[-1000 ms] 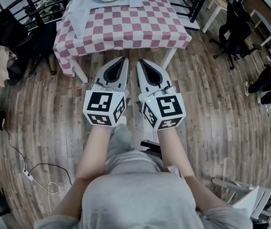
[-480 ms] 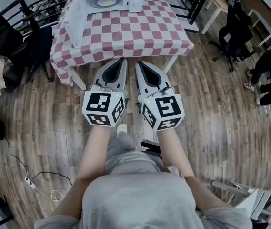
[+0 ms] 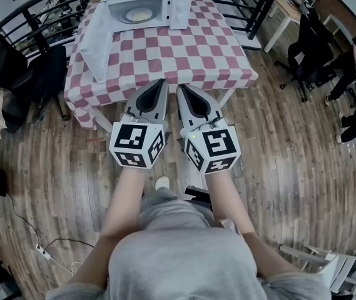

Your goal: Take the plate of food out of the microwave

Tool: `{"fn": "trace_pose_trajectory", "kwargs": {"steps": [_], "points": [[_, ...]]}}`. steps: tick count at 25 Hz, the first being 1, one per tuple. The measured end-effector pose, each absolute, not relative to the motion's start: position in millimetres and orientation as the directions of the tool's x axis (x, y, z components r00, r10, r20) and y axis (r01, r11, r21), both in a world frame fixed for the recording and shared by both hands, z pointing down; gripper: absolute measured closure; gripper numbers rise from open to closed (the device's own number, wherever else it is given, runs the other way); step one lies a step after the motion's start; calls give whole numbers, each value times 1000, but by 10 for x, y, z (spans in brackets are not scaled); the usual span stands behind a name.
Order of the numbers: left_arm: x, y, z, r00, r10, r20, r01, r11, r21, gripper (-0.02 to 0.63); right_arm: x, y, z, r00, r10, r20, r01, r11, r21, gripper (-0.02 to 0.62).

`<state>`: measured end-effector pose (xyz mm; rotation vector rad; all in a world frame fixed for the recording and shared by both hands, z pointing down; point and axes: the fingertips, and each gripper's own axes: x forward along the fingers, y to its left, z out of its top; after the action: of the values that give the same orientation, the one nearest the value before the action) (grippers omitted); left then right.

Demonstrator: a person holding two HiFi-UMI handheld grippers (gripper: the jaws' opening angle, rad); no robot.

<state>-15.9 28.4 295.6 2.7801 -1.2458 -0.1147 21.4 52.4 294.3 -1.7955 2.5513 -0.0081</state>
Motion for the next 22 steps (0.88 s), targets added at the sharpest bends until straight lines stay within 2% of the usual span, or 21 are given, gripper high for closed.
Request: {"fn": "trace_pose_trajectory", "kwargs": {"steps": [22], "points": [[-315,-854,2989,682,-731,-12,-725,-678,121,603,36,-599,2995,-321,-947,-2,-946,321,-36,569]]}}
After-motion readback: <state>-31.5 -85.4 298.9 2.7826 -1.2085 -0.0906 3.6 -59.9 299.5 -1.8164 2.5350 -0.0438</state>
